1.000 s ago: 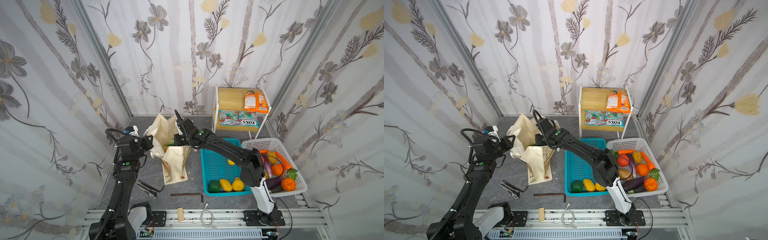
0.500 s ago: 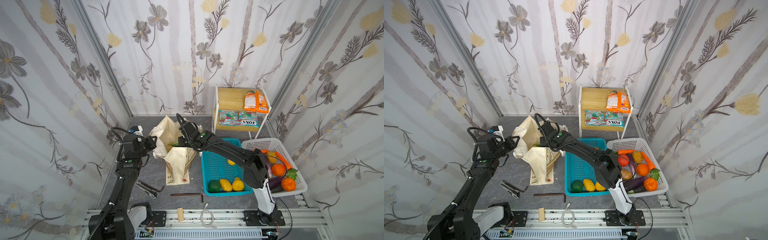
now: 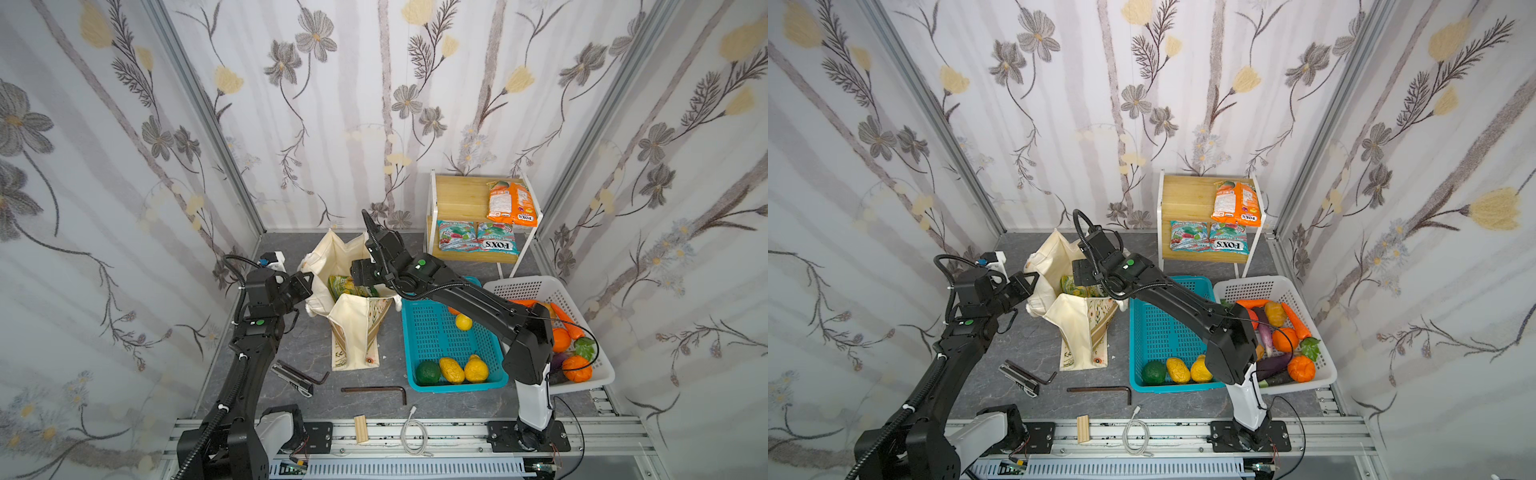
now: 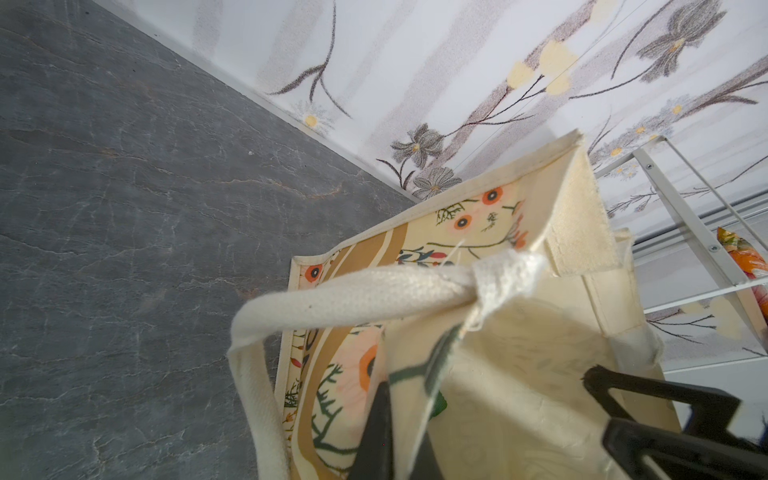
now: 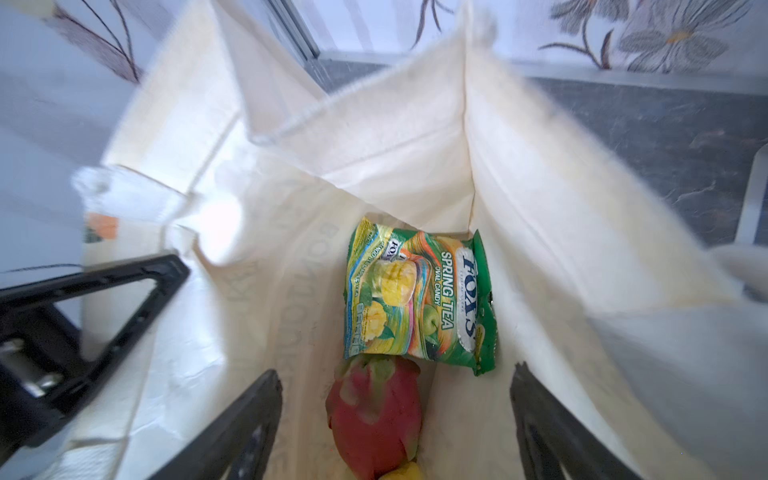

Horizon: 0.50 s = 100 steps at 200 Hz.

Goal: Place the food into the grocery bag and tie it
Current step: 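Raise the right gripper out of the tote and move to the shelf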

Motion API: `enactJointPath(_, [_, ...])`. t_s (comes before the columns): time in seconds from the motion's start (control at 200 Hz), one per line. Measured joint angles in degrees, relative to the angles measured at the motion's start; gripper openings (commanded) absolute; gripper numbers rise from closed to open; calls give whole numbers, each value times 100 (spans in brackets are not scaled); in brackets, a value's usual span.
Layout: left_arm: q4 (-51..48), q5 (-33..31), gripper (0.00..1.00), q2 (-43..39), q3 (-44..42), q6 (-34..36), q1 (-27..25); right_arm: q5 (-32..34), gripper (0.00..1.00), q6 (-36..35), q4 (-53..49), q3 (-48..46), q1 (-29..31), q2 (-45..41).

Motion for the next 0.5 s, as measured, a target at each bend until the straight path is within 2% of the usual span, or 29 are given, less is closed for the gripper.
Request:
enactJointPath(0.085, [-4,0,0,-9,0,0,0,94,86,-37,11,-105,0,-409])
enactJointPath(0.11, [-7,0,0,-9,0,0,0,122,91,-37,11,-149,0,-535])
enactJointPath(0.13, [-7,-2,0,-9,0,0,0,146,98,-35,17,-190,-2,-645])
enactJointPath(0.145, [-9,0,0,-9,0,0,0,149,99,-39,15,-212,-2,-717])
enactJointPath(0.215, [-9,0,0,-9,0,0,0,249,100,-52,44,-367,0,-1104])
enactJointPath(0.37, [-9,7,0,-9,0,-9,0,914,100,-190,85,-627,-107,-1770])
enactJointPath(0.5, [-13,7,0,-35,0,-17,0,1394,100,-372,-179,-518,-704,-2041])
